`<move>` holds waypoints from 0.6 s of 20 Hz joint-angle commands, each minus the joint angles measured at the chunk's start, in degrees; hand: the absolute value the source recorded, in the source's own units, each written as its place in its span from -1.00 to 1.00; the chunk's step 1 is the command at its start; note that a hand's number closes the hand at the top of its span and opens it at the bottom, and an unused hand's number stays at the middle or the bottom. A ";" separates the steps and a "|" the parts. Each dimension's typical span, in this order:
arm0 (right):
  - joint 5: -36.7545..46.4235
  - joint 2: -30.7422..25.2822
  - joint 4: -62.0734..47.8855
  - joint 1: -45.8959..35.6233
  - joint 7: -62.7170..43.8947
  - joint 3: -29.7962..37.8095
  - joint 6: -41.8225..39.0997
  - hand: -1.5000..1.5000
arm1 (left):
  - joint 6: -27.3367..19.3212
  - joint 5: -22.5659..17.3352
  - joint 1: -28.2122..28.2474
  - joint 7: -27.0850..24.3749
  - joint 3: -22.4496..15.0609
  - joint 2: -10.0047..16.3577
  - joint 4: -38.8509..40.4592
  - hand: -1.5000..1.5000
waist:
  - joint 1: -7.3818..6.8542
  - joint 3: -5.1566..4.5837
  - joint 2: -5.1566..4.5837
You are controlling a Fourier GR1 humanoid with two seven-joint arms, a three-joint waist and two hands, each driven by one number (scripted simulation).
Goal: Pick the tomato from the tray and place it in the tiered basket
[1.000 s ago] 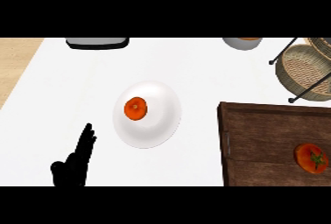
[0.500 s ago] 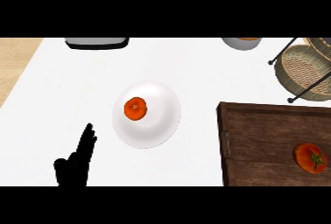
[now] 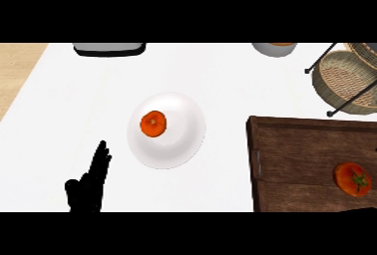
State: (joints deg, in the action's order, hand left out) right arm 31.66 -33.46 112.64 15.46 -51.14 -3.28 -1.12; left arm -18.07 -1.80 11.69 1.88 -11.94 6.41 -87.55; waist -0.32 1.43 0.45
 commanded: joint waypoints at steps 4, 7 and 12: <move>-2.65 -0.09 -8.25 -4.39 3.85 3.34 -3.18 -1.00 | 4.11 0.60 -4.50 -3.88 4.43 1.68 8.32 0.00 | 0.43 -1.45 -0.60; -0.81 1.74 -8.44 -4.29 2.46 1.49 -3.86 -1.00 | 4.37 2.58 -4.92 2.24 4.60 2.29 2.78 0.00 | 0.36 -1.42 -0.49; -1.57 3.50 -13.20 -7.11 4.17 2.49 -4.71 -1.00 | 5.34 4.26 -6.01 0.11 6.84 0.36 5.16 0.00 | 0.28 -1.41 -0.53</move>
State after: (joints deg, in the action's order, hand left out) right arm 30.24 -31.00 104.07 10.61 -49.06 -1.49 -5.36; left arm -13.97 1.48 10.38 0.98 -7.18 2.69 -85.34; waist -0.18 1.16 0.43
